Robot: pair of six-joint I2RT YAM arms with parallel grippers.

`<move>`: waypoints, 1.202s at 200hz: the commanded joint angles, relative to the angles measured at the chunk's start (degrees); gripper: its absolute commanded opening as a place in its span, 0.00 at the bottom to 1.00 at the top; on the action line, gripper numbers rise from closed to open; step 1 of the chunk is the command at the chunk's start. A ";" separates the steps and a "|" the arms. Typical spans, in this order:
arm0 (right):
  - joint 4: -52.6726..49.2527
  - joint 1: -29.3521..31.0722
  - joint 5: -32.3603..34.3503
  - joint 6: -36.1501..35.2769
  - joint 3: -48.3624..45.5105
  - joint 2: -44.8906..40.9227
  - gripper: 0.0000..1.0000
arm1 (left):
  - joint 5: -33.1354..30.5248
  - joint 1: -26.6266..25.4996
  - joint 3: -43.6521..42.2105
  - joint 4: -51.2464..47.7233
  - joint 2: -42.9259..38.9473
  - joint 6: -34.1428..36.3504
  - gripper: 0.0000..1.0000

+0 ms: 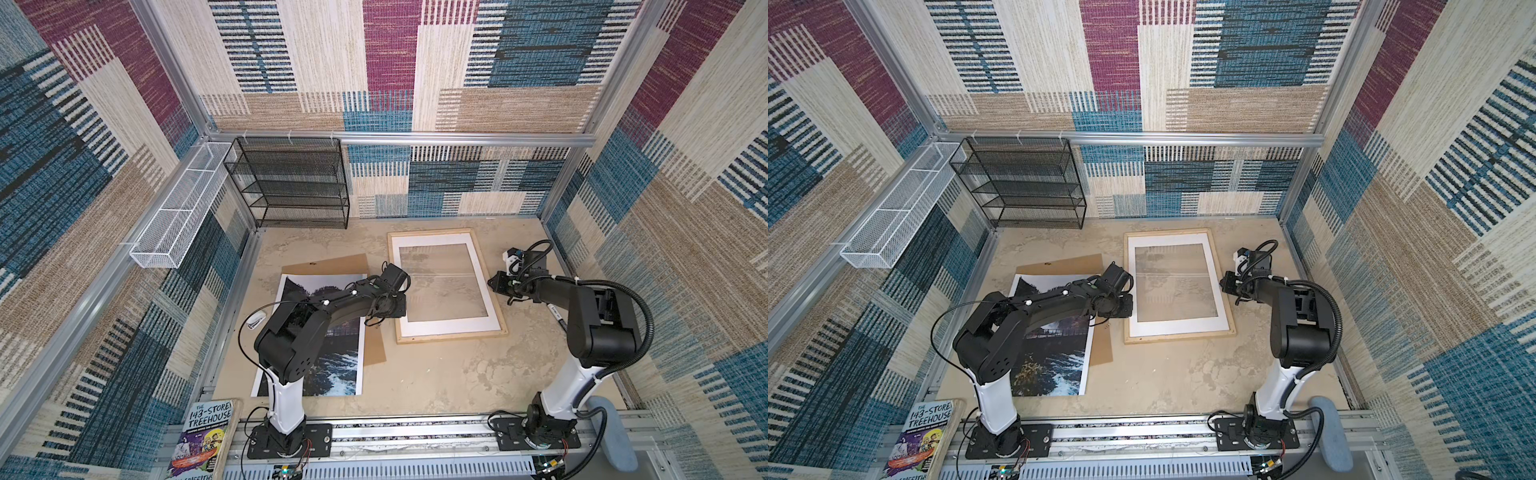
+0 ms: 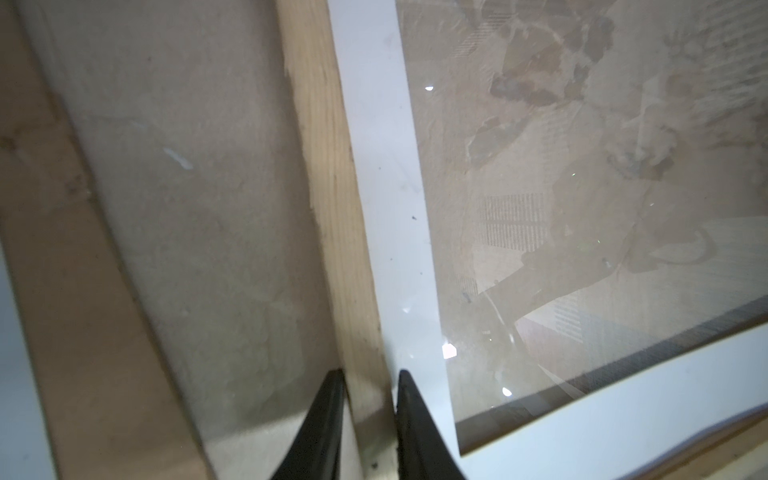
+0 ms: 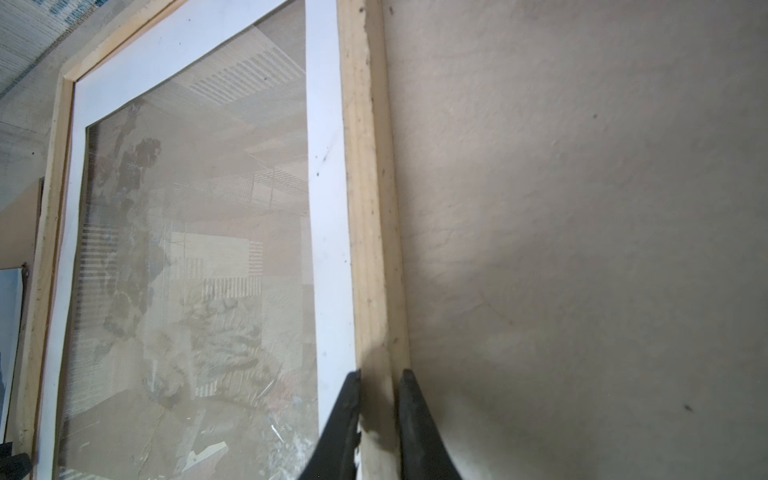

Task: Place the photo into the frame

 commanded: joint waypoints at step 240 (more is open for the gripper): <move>-5.05 0.36 0.31 0.38 -1.20 -2.94 0.33 | -0.25 -0.66 -2.06 1.94 -2.14 -0.19 0.44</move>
